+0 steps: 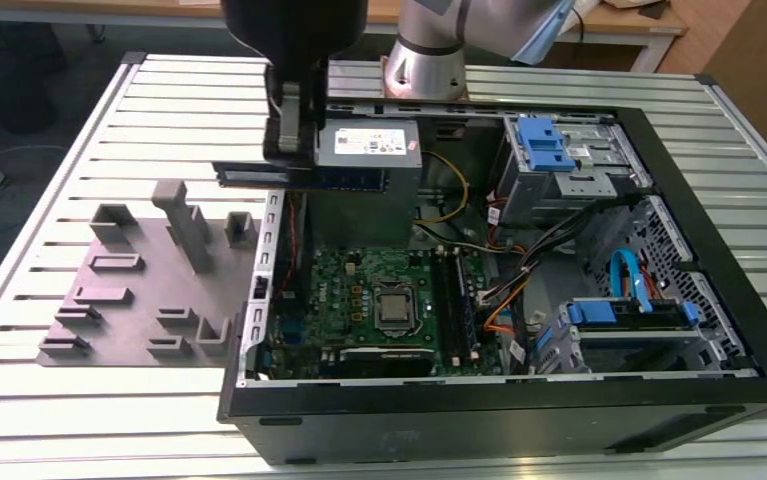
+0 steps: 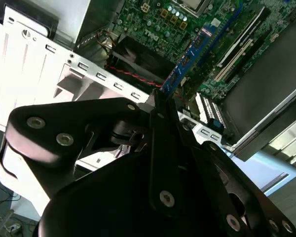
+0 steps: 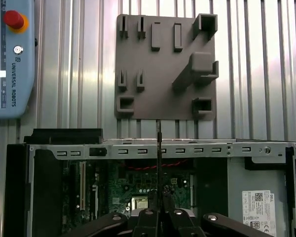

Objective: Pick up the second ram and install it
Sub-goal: 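Pick up the second ram and move it above second insertion slot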

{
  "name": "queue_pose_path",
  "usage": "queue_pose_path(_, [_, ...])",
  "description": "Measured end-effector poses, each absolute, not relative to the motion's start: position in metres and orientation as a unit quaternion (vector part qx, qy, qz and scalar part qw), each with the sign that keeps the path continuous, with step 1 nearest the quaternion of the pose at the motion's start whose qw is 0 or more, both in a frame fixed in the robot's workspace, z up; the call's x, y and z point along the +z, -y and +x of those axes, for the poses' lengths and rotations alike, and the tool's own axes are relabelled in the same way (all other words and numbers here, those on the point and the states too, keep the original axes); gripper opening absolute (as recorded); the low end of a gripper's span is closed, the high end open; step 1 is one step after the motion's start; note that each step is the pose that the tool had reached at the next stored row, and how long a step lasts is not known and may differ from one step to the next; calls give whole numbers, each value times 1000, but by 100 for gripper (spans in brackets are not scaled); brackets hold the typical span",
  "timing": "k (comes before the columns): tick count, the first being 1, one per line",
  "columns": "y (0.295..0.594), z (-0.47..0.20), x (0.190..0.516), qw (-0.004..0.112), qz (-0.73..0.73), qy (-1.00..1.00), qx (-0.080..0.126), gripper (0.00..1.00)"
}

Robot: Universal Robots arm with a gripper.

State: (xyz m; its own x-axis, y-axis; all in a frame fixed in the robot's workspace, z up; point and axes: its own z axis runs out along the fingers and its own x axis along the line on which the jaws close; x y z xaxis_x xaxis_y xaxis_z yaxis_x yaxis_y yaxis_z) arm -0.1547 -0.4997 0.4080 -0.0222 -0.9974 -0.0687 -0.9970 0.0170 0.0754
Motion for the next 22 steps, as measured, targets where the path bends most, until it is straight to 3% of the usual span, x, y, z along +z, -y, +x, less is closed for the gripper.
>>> queue_pose_path(22, [500, -105, 388, 3, 699, 713, -61, 11])
